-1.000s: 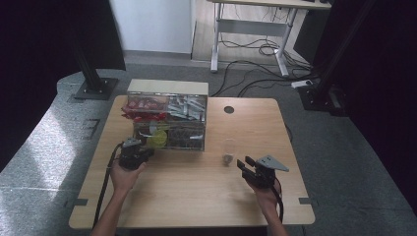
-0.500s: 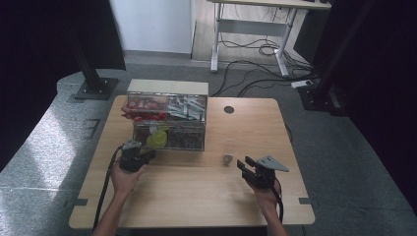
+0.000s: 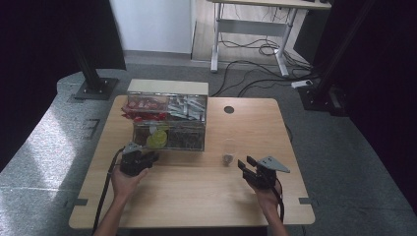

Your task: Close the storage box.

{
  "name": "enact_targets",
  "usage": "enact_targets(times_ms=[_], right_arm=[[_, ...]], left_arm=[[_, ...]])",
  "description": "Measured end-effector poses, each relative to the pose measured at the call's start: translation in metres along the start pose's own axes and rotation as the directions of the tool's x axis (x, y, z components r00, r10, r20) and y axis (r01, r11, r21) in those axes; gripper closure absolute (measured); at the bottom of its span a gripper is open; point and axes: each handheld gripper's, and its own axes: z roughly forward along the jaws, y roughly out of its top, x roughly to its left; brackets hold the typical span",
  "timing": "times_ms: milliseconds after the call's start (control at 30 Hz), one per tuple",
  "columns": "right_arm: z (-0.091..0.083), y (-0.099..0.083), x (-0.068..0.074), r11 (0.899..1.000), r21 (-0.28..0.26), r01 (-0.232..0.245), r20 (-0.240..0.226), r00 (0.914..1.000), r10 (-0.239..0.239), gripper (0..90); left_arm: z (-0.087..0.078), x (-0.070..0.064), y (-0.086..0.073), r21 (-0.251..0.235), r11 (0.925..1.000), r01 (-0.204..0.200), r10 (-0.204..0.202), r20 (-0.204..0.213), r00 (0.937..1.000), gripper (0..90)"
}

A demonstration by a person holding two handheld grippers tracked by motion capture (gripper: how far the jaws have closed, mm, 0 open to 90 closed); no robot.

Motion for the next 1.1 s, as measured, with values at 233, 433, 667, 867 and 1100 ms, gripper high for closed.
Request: enact_targets(times_ms=[233,433,667,867,1100], right_arm=[[-0.001,-0.002,0.001,1.000,-0.002,0.004,0.001,1.0000,-0.004,46.5],[-0.009,-0.004,-0.001,1.000,-0.017,0.005,0.004,1.0000,-0.005,41.8],[-0.024,-0.016,-0.010,1.000,-0.019,0.022,0.009,0.9997,-0.022,38.7],[-0.033,-0.034,-0.024,1.000,0.015,0.009,0.014,0.9999,-0.010,37.4],[-0.039,-0.056,-0.034,0.997,0.082,0.006,0.023,0.9997,-0.008,36.5]], left_arm=[[-0.007,-0.012,-0.007,-0.025,0.9991,-0.033,0.034,0.039,0.9987,57.2],[-0.010,-0.022,-0.022,0.009,0.9984,-0.057,0.056,0.056,0.9968,49.5],[-0.016,-0.026,-0.041,0.027,0.9973,-0.069,0.067,0.058,0.9961,46.3],[-0.018,-0.027,-0.053,0.048,0.9965,-0.068,0.066,0.052,0.9965,44.8],[-0.016,-0.030,-0.071,0.104,0.9908,-0.086,0.082,0.043,0.9957,44.1]])
